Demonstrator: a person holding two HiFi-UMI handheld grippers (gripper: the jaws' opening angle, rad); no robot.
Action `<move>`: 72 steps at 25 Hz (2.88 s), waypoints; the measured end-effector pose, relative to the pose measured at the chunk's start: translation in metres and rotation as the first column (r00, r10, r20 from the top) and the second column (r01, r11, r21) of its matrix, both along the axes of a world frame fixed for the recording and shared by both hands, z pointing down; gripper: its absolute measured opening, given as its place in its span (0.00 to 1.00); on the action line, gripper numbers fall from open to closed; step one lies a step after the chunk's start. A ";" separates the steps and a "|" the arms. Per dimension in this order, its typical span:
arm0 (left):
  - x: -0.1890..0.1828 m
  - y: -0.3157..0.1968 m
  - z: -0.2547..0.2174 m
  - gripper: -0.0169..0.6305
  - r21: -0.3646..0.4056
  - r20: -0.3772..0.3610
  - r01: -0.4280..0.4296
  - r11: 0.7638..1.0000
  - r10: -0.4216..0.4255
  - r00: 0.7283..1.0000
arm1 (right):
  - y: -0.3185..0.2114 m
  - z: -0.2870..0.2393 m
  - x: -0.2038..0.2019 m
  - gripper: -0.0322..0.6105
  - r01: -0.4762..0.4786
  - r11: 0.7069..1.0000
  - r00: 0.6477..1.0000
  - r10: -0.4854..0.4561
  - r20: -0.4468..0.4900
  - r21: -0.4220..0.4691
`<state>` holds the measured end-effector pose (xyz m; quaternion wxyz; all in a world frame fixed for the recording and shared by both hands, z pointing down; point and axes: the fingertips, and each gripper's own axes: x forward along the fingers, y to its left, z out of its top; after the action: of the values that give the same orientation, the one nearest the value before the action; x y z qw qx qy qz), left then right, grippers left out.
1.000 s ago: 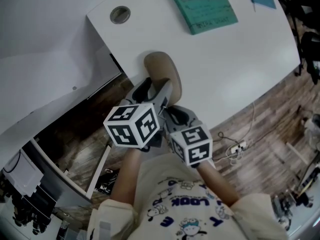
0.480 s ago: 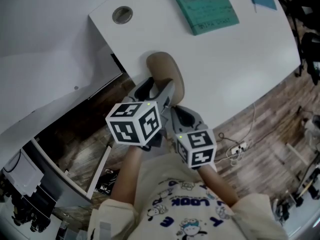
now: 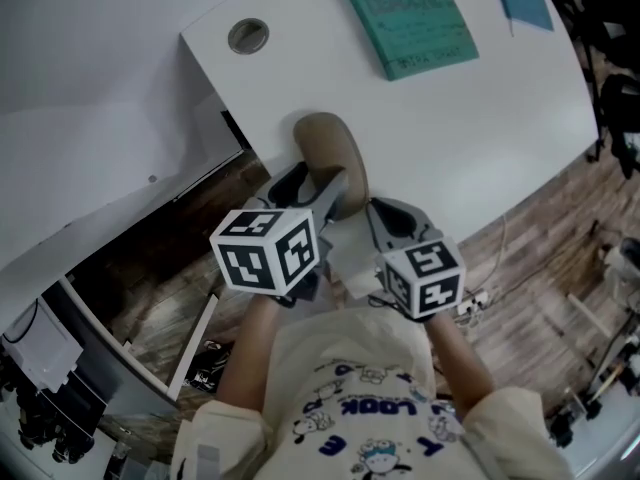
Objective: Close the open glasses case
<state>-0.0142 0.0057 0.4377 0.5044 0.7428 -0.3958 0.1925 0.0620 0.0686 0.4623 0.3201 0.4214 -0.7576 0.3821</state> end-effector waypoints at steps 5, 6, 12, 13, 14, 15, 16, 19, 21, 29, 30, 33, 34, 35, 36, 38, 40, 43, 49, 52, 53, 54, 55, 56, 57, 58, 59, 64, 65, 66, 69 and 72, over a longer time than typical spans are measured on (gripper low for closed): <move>0.001 0.000 0.001 0.43 -0.005 0.000 -0.029 1.000 0.029 1.000 | -0.054 -0.014 0.028 0.05 0.019 0.999 0.999 -0.020 0.024 0.048; 0.001 0.000 0.001 0.43 -0.005 -0.001 -0.029 1.000 0.029 1.000 | -0.064 -0.019 0.028 0.05 0.060 0.997 0.996 -0.063 0.059 0.042; 0.002 0.000 0.001 0.44 -0.011 -0.008 -0.025 1.000 0.024 1.000 | -0.025 -0.018 0.003 0.07 0.474 0.880 0.880 -0.473 0.048 -0.019; 0.002 0.000 0.001 0.44 -0.011 -0.008 -0.031 0.999 0.031 1.000 | -0.011 -0.014 -0.003 0.16 0.546 0.838 0.838 -0.545 0.033 -0.029; 0.003 0.000 0.001 0.43 -0.009 -0.006 -0.044 0.999 0.044 0.999 | 0.000 -0.010 -0.008 0.27 0.604 0.796 0.797 -0.604 0.011 -0.035; 0.004 0.000 0.000 0.43 -0.006 -0.002 -0.066 0.998 0.066 0.998 | 0.007 -0.006 -0.010 0.27 0.643 0.765 0.765 -0.644 -0.016 -0.036; 0.006 0.000 0.000 0.43 -0.003 0.005 -0.096 0.995 0.096 0.995 | 0.009 -0.004 -0.011 0.27 0.663 0.748 0.747 -0.663 -0.041 -0.030; 0.014 -0.003 -0.002 0.43 -0.008 0.026 -0.198 0.980 0.199 0.980 | 0.007 -0.003 -0.015 0.27 0.655 0.755 0.754 -0.656 -0.037 -0.018; 0.017 -0.006 -0.002 0.43 -0.010 0.036 -0.232 0.973 0.232 0.972 | 0.007 -0.005 -0.021 0.27 0.625 0.780 0.781 -0.625 0.009 -0.030; 0.018 -0.007 -0.001 0.43 -0.009 0.042 -0.215 0.977 0.215 0.976 | 0.012 -0.005 -0.020 0.17 0.559 0.828 0.827 -0.560 -0.055 -0.031; 0.018 -0.007 -0.001 0.43 -0.010 0.041 -0.217 0.976 0.217 0.975 | 0.012 -0.005 -0.020 0.13 0.566 0.824 0.821 -0.566 -0.076 -0.022; 0.018 -0.007 -0.001 0.43 -0.011 0.042 -0.224 0.974 0.224 0.974 | 0.012 -0.005 -0.018 0.06 0.581 0.814 0.809 -0.576 -0.116 0.003; 0.018 -0.007 -0.001 0.43 -0.010 0.044 -0.224 0.974 0.225 0.973 | 0.012 -0.005 -0.018 0.06 0.582 0.813 0.808 -0.578 -0.119 0.005; 0.019 -0.007 -0.001 0.43 -0.008 0.045 -0.223 0.975 0.223 0.974 | 0.011 -0.005 -0.018 0.06 0.582 0.813 0.808 -0.577 -0.118 0.005; 0.019 -0.006 -0.002 0.43 -0.004 0.047 -0.221 0.975 0.221 0.974 | 0.011 -0.005 -0.018 0.06 0.580 0.815 0.810 -0.576 -0.114 0.004; 0.019 -0.006 -0.003 0.43 0.009 0.060 -0.224 0.975 0.223 0.973 | 0.012 -0.005 -0.018 0.05 0.567 0.823 0.820 -0.564 -0.099 0.002; 0.019 -0.006 -0.005 0.43 0.023 0.087 -0.241 0.970 0.238 0.967 | 0.012 -0.005 -0.018 0.05 0.550 0.835 0.832 -0.548 -0.082 0.003; 0.019 -0.014 -0.011 0.43 0.027 0.087 -0.225 0.974 0.222 0.971 | 0.012 -0.006 -0.020 0.05 0.536 0.844 0.843 -0.535 -0.060 0.001; 0.020 -0.021 -0.002 0.45 -0.019 0.112 -0.242 0.970 0.242 0.964 | 0.022 -0.007 -0.038 0.05 0.550 0.835 0.835 -0.550 -0.023 0.005; 0.022 -0.019 -0.002 0.44 -0.019 0.126 -0.281 0.960 0.281 0.951 | 0.030 -0.009 -0.053 0.05 0.550 0.835 0.835 -0.550 0.020 -0.002; 0.022 -0.018 -0.002 0.44 -0.012 0.139 -0.302 0.953 0.300 0.944 | 0.032 -0.008 -0.056 0.05 0.546 0.838 0.837 -0.546 0.023 -0.002; 0.022 -0.018 -0.002 0.44 -0.002 0.153 -0.318 0.948 0.315 0.937 | 0.032 -0.008 -0.058 0.05 0.537 0.843 0.843 -0.537 0.025 -0.003; 0.022 -0.018 -0.002 0.45 0.008 0.166 -0.328 0.945 0.323 0.932 | 0.032 -0.007 -0.059 0.05 0.522 0.853 0.853 -0.521 0.031 -0.006; 0.022 -0.018 -0.002 0.45 0.017 0.176 -0.333 0.943 0.325 0.929 | 0.031 -0.006 -0.058 0.05 0.500 0.866 0.866 -0.499 0.041 -0.009; 0.022 -0.017 -0.002 0.44 0.024 0.185 -0.338 0.941 0.328 0.926 | 0.029 -0.006 -0.056 0.05 0.472 0.881 0.881 -0.471 0.049 -0.009; 0.022 -0.017 -0.002 0.44 0.030 0.197 -0.346 0.938 0.334 0.922 | 0.024 -0.007 -0.051 0.05 0.437 0.899 0.898 -0.437 0.049 -0.002; 0.023 -0.016 -0.002 0.44 0.036 0.209 -0.360 0.932 0.345 0.915 | 0.015 -0.008 -0.044 0.05 0.393 0.919 0.918 -0.394 0.039 0.013; 0.025 -0.012 0.000 0.44 0.050 0.189 -0.359 0.932 0.344 0.920 | -0.027 -0.019 -0.009 0.05 0.339 0.941 0.936 -0.339 0.093 0.016; 0.024 -0.013 0.000 0.44 0.042 0.184 -0.356 0.934 0.343 0.921 | -0.020 -0.020 -0.013 0.05 0.385 0.923 0.919 -0.384 0.092 0.009; 0.024 -0.013 0.001 0.44 0.034 0.180 -0.356 0.934 0.345 0.921 | -0.009 -0.018 -0.019 0.05 0.436 0.900 0.897 -0.434 0.080 0.002; 0.024 -0.013 0.001 0.45 0.024 0.169 -0.352 0.936 0.343 0.924 | 0.027 -0.009 -0.038 0.13 0.558 0.829 0.829 -0.555 0.074 -0.029; 0.024 -0.013 0.000 0.45 0.025 0.165 -0.347 0.938 0.338 0.927 | 0.040 -0.004 -0.052 0.21 0.588 0.808 0.808 -0.583 0.082 -0.038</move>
<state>0.0098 -0.0071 0.4382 0.4098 0.7962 -0.3041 0.3251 0.0101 0.1083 0.4578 0.4098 0.1445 -0.8486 0.3018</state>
